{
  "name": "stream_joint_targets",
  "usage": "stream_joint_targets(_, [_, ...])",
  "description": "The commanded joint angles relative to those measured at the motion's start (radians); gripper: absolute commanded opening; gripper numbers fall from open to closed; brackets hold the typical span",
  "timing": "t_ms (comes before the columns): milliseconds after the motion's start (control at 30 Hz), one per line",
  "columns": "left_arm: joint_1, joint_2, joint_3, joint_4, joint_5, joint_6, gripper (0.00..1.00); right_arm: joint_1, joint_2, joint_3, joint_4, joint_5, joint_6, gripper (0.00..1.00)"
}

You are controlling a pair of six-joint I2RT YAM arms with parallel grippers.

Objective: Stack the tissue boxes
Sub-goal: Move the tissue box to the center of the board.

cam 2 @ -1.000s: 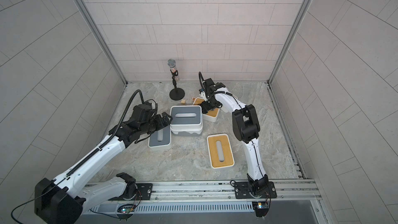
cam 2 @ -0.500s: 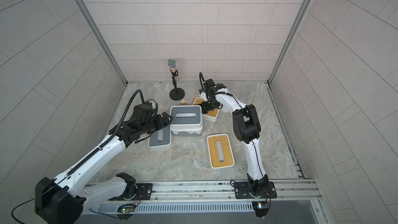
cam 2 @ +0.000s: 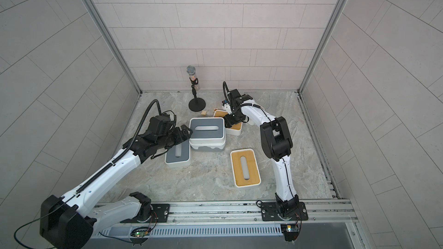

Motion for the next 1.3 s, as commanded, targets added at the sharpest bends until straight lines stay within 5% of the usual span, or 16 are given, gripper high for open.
stream_joint_targets(0, [0.003, -0.004, 0.021, 0.004, -0.007, 0.006, 0.93, 0.009, -0.017, -0.032, -0.075, 0.031, 0.003, 0.72])
stream_joint_targets(567, [0.002, 0.004, 0.025, 0.005, 0.003, 0.009, 0.93, -0.088, -0.132, -0.191, -0.012, 0.226, 0.152, 0.70])
stream_joint_targets(1267, [0.003, -0.013, 0.024, 0.038, -0.041, 0.003, 0.93, -0.039, -0.055, -0.087, -0.016, 0.104, 0.108, 0.76])
